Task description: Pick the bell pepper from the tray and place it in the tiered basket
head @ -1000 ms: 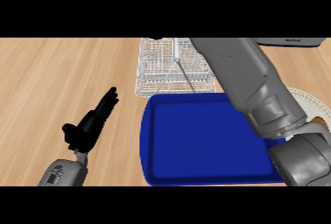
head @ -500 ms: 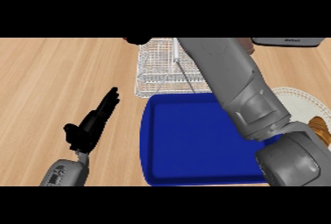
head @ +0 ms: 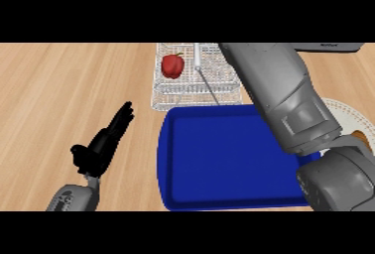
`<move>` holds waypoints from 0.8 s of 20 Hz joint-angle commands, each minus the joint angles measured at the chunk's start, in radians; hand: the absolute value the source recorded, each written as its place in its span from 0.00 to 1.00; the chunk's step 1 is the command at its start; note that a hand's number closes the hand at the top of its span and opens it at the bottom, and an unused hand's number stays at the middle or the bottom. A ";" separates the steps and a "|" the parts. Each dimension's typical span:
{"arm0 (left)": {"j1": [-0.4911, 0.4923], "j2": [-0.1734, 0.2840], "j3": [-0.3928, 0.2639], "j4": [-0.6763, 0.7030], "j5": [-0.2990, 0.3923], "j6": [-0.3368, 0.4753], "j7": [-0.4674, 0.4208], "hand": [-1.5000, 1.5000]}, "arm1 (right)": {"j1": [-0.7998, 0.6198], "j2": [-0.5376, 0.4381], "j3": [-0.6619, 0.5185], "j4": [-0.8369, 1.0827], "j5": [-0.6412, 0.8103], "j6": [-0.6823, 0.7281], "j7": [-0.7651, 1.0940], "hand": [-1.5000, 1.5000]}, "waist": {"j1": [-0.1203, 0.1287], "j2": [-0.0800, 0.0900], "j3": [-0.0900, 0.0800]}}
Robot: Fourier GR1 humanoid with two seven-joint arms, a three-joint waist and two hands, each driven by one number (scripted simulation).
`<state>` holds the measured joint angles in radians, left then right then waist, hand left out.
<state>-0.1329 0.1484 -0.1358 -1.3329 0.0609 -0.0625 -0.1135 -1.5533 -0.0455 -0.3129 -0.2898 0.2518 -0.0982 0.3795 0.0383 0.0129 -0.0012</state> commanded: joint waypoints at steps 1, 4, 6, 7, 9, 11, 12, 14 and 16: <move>0.023 -0.010 -0.004 -0.015 -0.001 0.010 0.020 0.50 | 0.028 -0.030 0.024 -0.045 0.045 -0.154 -0.029 0.00 | -0.023 -0.011 0.001; -0.001 0.003 0.002 -0.035 -0.001 0.010 0.053 0.50 | 0.052 -0.143 0.019 -0.048 0.078 -0.264 -0.045 0.00 | -0.020 -0.008 0.001; -0.015 -0.008 0.006 0.011 -0.014 0.020 0.023 0.50 | 0.062 -0.183 0.002 -0.064 0.074 -0.300 -0.070 0.00 | -0.022 -0.003 0.001; -0.019 -0.004 0.015 -0.040 0.014 0.009 0.060 0.50 | 0.087 -0.225 -0.023 -0.075 0.053 -0.290 -0.100 0.00 | -0.017 -0.005 0.002; -0.003 0.015 0.022 -0.031 0.013 -0.008 0.037 0.50 | 0.123 -0.270 -0.064 -0.106 0.017 -0.289 -0.163 0.00 | -0.020 -0.004 0.002; 0.015 0.021 0.027 -0.006 0.010 -0.020 0.008 0.50 | 0.175 -0.298 -0.104 -0.146 -0.033 -0.239 -0.223 0.00 | -0.031 -0.008 0.002; 0.016 0.026 0.042 -0.028 0.021 -0.013 0.030 0.50 | 0.213 -0.319 -0.117 -0.150 -0.045 -0.225 -0.258 0.00 | -0.028 -0.008 0.002; 0.000 0.007 0.039 0.003 0.012 -0.003 0.012 0.50 | 0.276 -0.388 -0.146 -0.166 -0.082 -0.134 -0.288 0.00 | -0.041 -0.008 0.002; -0.005 0.007 0.026 -0.027 -0.009 0.015 0.048 0.50 | 0.297 -0.457 -0.174 -0.182 -0.117 -0.061 -0.280 0.00 | -0.043 -0.011 0.002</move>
<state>-0.1292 0.1565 -0.1089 -1.3638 0.0678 -0.0584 -0.0737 -1.3262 -0.3995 -0.4351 -0.4404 0.1940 -0.2587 0.1410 0.0043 0.0036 0.0009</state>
